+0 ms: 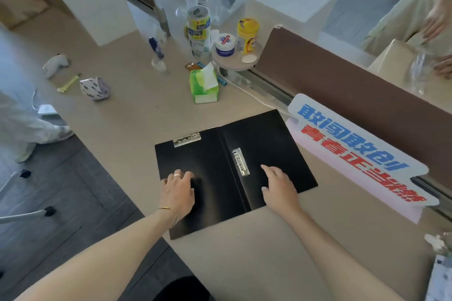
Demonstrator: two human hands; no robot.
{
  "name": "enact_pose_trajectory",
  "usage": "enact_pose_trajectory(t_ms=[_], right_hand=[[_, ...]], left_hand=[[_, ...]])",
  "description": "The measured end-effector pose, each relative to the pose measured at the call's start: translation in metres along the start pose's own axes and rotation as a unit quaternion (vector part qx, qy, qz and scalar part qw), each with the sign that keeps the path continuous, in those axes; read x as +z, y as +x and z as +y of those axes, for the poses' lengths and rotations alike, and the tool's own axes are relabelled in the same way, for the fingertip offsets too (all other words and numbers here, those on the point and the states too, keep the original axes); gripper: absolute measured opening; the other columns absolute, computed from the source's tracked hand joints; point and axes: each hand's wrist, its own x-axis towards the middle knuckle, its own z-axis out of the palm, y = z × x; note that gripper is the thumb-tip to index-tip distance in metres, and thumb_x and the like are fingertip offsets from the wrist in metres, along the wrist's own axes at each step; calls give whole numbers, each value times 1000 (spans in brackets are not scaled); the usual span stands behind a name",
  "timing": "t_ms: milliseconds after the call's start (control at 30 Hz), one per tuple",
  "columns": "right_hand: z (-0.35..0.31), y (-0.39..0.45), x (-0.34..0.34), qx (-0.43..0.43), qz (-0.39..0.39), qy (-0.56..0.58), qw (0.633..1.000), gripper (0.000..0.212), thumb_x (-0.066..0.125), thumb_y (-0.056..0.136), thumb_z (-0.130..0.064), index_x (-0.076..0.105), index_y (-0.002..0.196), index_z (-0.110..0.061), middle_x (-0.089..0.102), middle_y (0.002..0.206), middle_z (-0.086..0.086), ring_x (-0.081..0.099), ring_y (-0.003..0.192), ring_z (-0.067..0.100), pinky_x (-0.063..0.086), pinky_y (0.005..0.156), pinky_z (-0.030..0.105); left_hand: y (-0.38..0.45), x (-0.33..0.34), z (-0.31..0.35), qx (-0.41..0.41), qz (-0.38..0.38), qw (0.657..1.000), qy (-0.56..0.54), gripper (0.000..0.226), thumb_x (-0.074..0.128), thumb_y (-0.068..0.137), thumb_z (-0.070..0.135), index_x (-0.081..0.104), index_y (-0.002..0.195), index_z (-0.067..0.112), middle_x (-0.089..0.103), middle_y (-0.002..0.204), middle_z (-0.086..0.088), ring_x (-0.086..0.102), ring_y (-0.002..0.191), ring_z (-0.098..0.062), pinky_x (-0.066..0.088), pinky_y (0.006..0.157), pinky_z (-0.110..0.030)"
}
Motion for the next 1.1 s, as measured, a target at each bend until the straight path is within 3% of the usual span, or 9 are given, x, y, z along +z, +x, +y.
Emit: enact_pose_trajectory(t_ms=[167, 267, 367, 500, 600, 667, 800, 933, 1100], right_hand=[[-24, 31, 15, 13, -65, 16, 998, 69, 60, 95, -15, 28, 156, -23, 36, 157, 1, 41, 140, 23, 46, 106, 38], [-33, 41, 23, 14, -93, 17, 995, 70, 59, 94, -15, 28, 156, -23, 40, 155, 1, 44, 137, 24, 48, 103, 39], [-36, 45, 27, 14, -101, 8, 995, 66, 59, 93, -14, 32, 153, -23, 47, 148, 2, 47, 131, 25, 50, 100, 40], [-35, 48, 28, 18, -101, -6, 995, 68, 58, 91, -14, 32, 153, -23, 48, 151, 1, 50, 130, 26, 51, 98, 41], [-31, 49, 29, 18, -110, -16, 994, 71, 59, 90, -15, 30, 154, -27, 49, 151, 4, 60, 115, 25, 57, 87, 39], [-30, 47, 29, 22, -110, -19, 993, 73, 60, 90, -15, 29, 154, -28, 47, 152, 5, 63, 111, 23, 58, 83, 38], [-35, 36, 34, 30, -105, -30, 994, 70, 58, 91, -12, 29, 154, -25, 40, 158, 5, 50, 132, 24, 55, 93, 39], [-49, 17, 45, 6, -89, -16, 996, 69, 56, 89, -10, 32, 152, -24, 43, 155, 4, 47, 130, 23, 55, 90, 36], [-67, -9, 64, -48, -100, 10, 994, 70, 57, 92, -14, 29, 156, -23, 50, 148, 5, 55, 121, 21, 56, 90, 31]], left_hand=[[12, 4, -22, -132, -26, 978, -158, 39, 53, 94, 21, 50, 133, 23, 48, 134, -12, 59, 106, -34, 52, 92, -42], [20, 6, -34, -254, -23, 912, -322, 51, 51, 94, 15, 45, 144, 21, 43, 141, -16, 59, 111, -36, 52, 95, -42], [25, 5, -36, -309, -11, 861, -405, 57, 52, 94, 15, 41, 150, 20, 40, 148, -14, 53, 123, -35, 48, 98, -40], [37, 2, -42, -382, 15, 785, -487, 59, 55, 85, 19, 48, 143, 20, 54, 138, -11, 56, 121, -34, 49, 104, -43], [43, 1, -55, -417, 12, 733, -538, 48, 60, 87, 14, 56, 135, 12, 63, 124, -12, 59, 115, -34, 49, 100, -39], [42, -1, -62, -405, 14, 733, -546, 31, 62, 91, 10, 66, 122, 9, 67, 110, -11, 62, 105, -31, 51, 95, -37], [30, -21, -69, -316, 32, 765, -560, 8, 63, 98, 12, 68, 95, 17, 72, 107, -9, 67, 101, -26, 56, 94, -40], [20, -58, -72, -223, 55, 811, -538, 6, 61, 100, 14, 66, 101, 17, 70, 102, -6, 68, 100, -29, 59, 91, -50], [18, -106, -60, -144, 83, 840, -517, 7, 64, 98, 20, 66, 105, 20, 72, 105, -5, 69, 100, -25, 57, 88, -45]])
